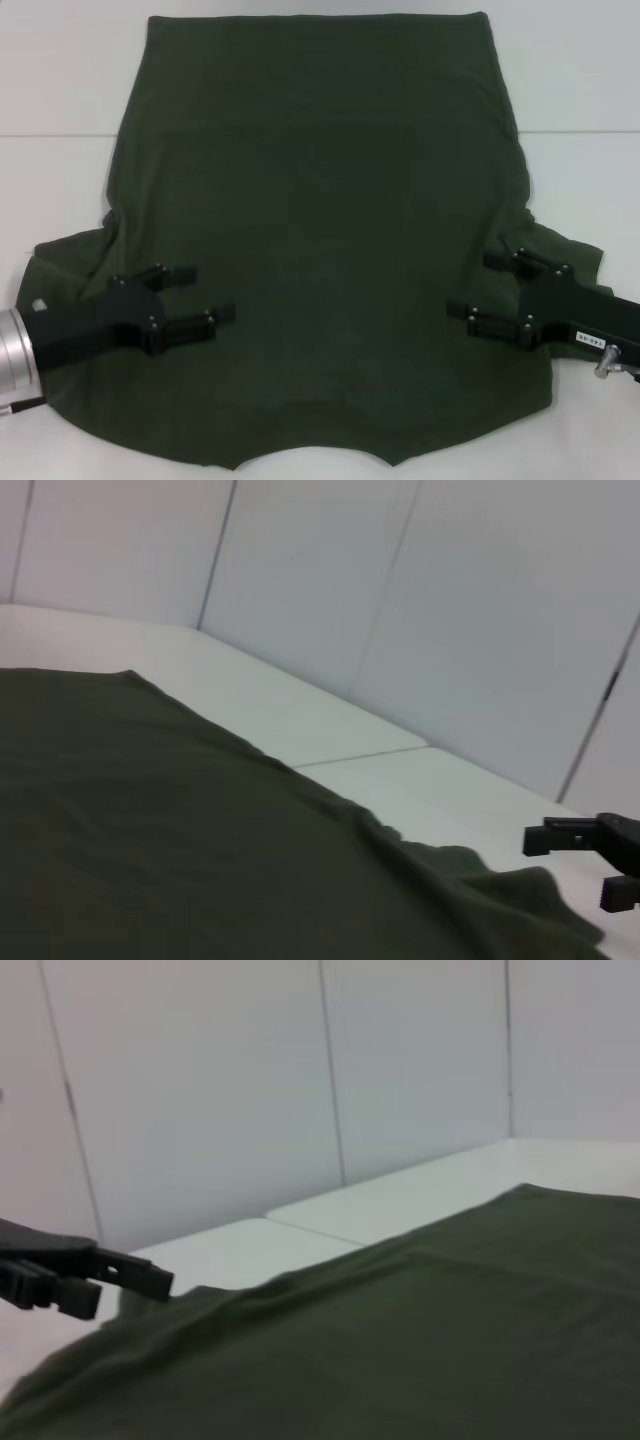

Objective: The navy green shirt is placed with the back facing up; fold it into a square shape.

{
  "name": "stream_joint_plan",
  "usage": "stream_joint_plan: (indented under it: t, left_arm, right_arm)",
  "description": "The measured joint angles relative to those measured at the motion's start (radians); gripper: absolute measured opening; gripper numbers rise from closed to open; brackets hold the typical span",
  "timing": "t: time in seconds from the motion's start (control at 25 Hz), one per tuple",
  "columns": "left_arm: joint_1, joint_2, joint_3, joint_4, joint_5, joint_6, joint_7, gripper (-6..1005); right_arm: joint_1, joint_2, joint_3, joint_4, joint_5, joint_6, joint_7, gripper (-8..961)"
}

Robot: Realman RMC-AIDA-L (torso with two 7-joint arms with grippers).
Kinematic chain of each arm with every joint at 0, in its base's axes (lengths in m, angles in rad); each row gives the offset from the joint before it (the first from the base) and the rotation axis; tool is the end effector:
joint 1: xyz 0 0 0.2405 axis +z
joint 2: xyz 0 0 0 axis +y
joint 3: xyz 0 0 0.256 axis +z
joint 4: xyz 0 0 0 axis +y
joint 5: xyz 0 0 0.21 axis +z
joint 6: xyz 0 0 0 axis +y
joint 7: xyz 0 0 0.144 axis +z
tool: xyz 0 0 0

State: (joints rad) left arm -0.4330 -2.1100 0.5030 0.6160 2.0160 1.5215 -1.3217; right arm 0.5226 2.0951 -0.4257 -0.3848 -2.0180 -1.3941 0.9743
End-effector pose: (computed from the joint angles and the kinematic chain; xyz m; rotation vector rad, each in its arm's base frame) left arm -0.3038 0.3055 0.0023 -2.4930 -0.7969 -0.7681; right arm 0.2979 0.3209 -0.0292 -2.4828 0.5414 0.7197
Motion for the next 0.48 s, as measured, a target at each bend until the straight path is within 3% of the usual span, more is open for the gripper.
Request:
stream_joint_plan:
  t: [0.48]
  left_arm:
    - [0.006, 0.000, -0.005, -0.001, -0.046, -0.008, 0.022, 901]
  right_arm:
    - [0.015, 0.000, 0.008, 0.000, 0.001, 0.012, 0.001, 941]
